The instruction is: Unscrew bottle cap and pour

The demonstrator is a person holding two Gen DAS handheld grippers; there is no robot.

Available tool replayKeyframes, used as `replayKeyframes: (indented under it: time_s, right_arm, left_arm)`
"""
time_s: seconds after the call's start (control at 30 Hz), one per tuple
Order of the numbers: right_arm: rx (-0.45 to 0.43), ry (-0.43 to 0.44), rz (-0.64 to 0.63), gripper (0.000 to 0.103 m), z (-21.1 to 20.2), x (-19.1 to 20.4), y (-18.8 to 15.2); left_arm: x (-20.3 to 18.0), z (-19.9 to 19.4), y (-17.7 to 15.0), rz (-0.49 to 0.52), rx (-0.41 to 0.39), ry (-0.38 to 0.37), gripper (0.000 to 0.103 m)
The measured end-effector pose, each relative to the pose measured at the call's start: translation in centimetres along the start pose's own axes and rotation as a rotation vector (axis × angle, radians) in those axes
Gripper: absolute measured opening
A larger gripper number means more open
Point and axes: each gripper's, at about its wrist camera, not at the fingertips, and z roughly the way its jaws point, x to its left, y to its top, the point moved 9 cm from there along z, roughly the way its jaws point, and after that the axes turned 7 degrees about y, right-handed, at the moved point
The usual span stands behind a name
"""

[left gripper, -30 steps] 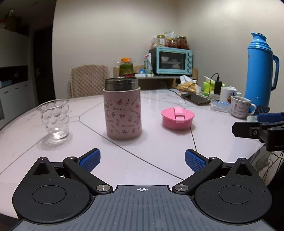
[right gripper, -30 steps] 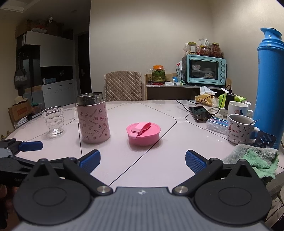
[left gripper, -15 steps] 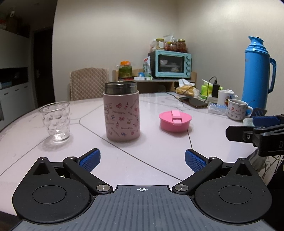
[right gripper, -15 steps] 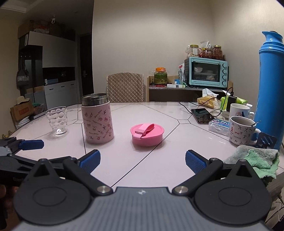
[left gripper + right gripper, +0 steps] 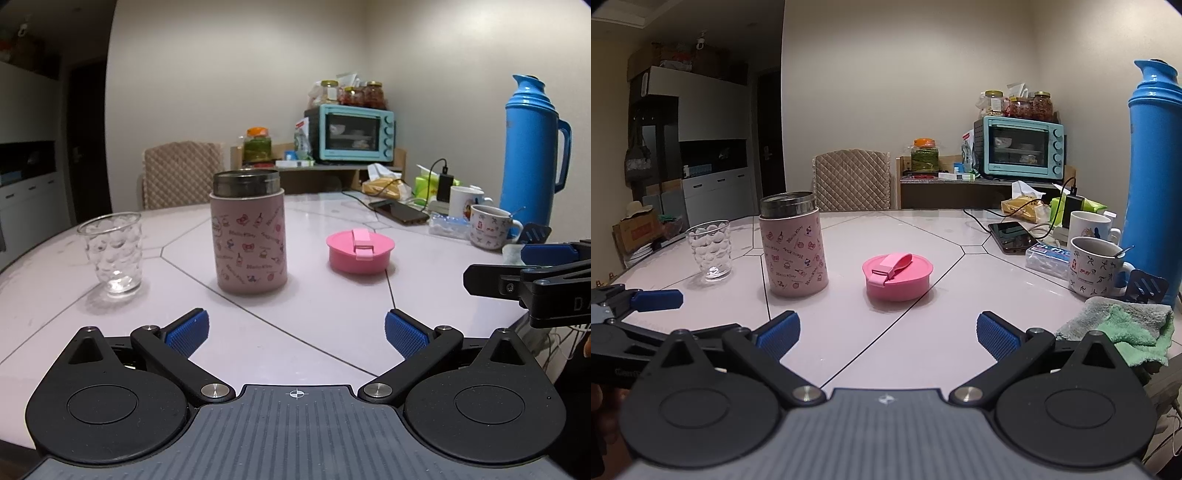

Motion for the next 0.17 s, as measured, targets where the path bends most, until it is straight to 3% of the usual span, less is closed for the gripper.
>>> replayKeyframes:
  time_s: [0.17]
  right_arm:
    - [-0.007,0.000,0.001,0.103,-0.10,0.03,0.13]
  left_arm:
    - [0.05,-0.13,0.08,-0.003,-0.006,0.003,0.103]
